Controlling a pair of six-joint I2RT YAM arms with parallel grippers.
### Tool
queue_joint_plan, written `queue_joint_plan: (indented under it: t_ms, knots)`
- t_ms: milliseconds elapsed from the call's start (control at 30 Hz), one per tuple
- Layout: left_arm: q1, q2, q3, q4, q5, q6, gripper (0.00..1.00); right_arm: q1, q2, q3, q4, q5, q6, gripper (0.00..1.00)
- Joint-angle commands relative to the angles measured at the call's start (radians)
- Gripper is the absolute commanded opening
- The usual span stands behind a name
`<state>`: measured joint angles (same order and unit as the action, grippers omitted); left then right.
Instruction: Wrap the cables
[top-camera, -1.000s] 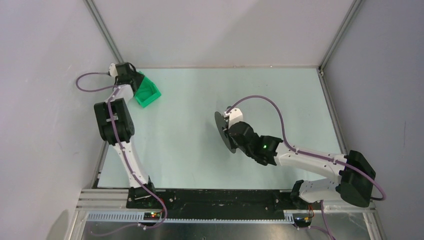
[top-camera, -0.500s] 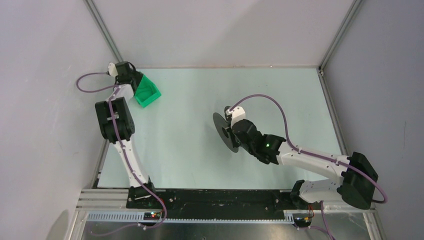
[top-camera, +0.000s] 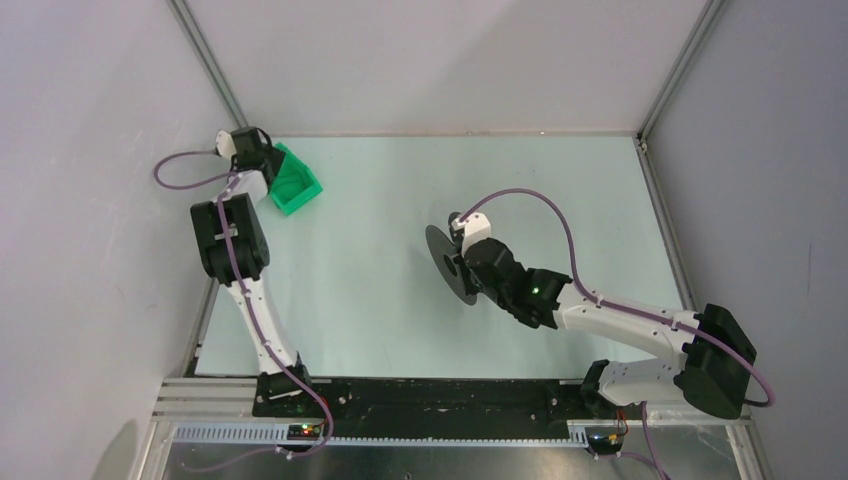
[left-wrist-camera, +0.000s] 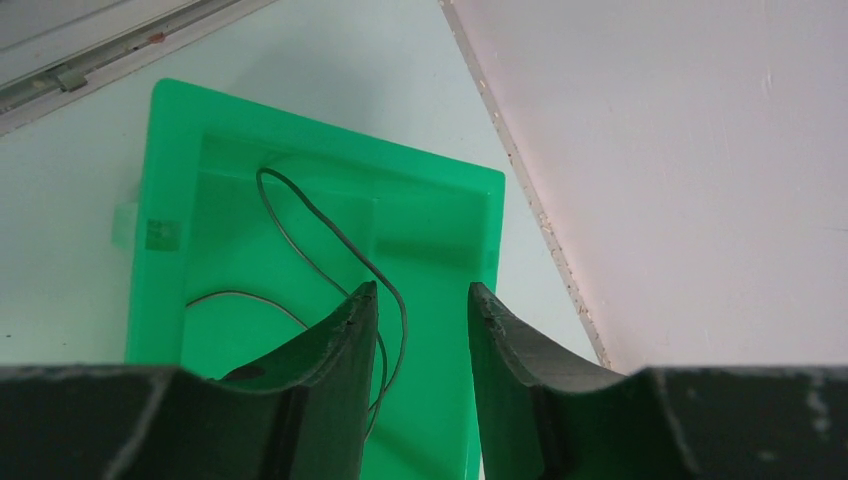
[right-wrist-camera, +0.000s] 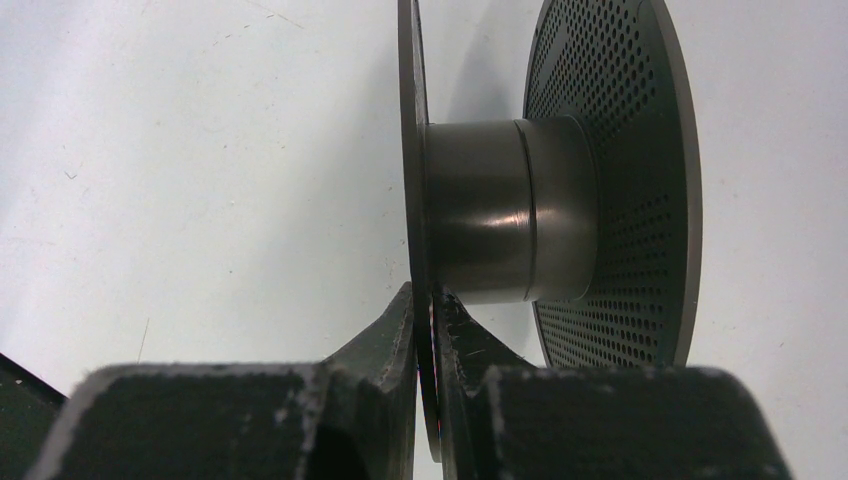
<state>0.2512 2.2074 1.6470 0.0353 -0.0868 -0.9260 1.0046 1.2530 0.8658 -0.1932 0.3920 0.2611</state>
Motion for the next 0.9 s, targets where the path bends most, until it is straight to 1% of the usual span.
queue_joint_plan:
  t_ms: [0,233,367,533,600,667,733,833,867]
  knots:
    - [0.012,-0.018,-0.005,0.025,-0.037,0.003,0.43,-0.008,-0.008,-0.002,0.030,0.009,0.007,0.13]
    - [0.011,-0.048,-0.045,0.026,-0.053,0.004,0.44,-0.008,-0.003,-0.002,0.034,0.006,0.004,0.13]
    - [0.011,-0.019,-0.024,0.026,-0.044,0.000,0.44,-0.008,-0.009,-0.002,0.028,0.012,0.001,0.13]
    - [0.012,0.042,0.041,0.026,-0.019,0.007,0.44,-0.008,-0.005,-0.002,0.032,0.009,-0.003,0.13]
    - [0.012,0.054,0.048,0.026,-0.015,0.006,0.41,-0.008,-0.004,-0.002,0.036,0.008,-0.004,0.13]
    - [0.012,0.058,0.048,0.027,-0.011,0.006,0.38,-0.008,-0.004,-0.002,0.035,0.012,-0.006,0.13]
    - [0.012,0.057,0.051,0.030,-0.004,0.014,0.29,-0.010,-0.003,-0.002,0.032,0.012,-0.006,0.13]
    - [0.012,0.048,0.059,0.032,-0.004,0.027,0.15,-0.011,-0.002,-0.002,0.034,0.009,-0.004,0.13]
    - [0.013,0.045,0.060,0.032,-0.004,0.028,0.07,-0.011,-0.002,-0.002,0.035,0.009,-0.004,0.13]
